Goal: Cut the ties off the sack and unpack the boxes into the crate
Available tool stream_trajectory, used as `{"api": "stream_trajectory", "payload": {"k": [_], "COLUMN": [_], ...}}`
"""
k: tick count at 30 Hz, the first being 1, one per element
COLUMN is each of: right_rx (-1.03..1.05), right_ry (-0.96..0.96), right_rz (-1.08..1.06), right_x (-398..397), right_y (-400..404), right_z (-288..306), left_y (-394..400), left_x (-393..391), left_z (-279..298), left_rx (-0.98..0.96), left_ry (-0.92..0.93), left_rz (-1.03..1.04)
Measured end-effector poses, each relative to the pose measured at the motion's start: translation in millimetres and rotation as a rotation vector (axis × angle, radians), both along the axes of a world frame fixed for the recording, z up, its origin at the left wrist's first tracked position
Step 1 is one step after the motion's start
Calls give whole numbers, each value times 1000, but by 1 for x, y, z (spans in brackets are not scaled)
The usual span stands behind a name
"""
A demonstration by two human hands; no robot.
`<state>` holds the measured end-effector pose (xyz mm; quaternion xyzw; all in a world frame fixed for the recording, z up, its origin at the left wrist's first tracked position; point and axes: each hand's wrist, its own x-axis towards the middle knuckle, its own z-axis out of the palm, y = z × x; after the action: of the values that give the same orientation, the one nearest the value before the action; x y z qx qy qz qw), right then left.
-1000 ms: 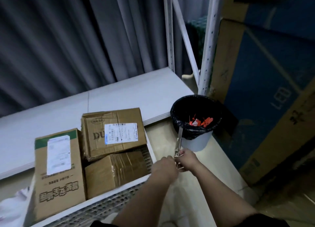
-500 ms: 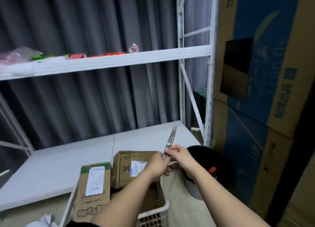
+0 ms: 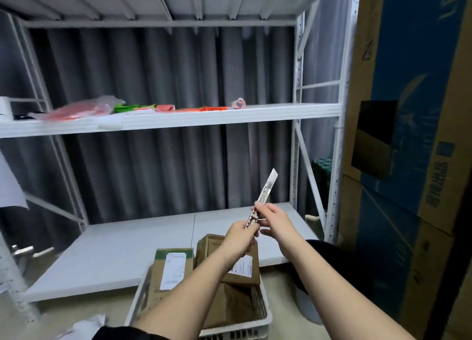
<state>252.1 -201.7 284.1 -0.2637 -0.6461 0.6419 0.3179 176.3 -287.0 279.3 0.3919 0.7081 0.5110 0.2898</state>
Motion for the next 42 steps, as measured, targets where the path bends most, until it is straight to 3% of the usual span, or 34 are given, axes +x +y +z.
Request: {"api": "stream_trajectory", "payload": {"k": [16, 21, 27, 35, 42], "right_rx": [40, 35, -38, -101, -304], "right_ry": [-9, -6, 57, 135, 237], "right_rz": [21, 48, 51, 5, -89], "right_x": [-18, -23, -30, -35, -41], "right_y": [-12, -17, -22, -23, -28], "right_z": [11, 16, 16, 15, 12], "left_y": [-13, -11, -7, -5, -5], "left_x": [-23, -20, -20, -25, -23], "left_z": [7, 7, 11, 13, 10], "left_rx": [-19, 56, 127, 84, 81], "left_ry": [-136, -215, -297, -283, -229], "left_rz": [29, 91, 101, 109, 108]}}
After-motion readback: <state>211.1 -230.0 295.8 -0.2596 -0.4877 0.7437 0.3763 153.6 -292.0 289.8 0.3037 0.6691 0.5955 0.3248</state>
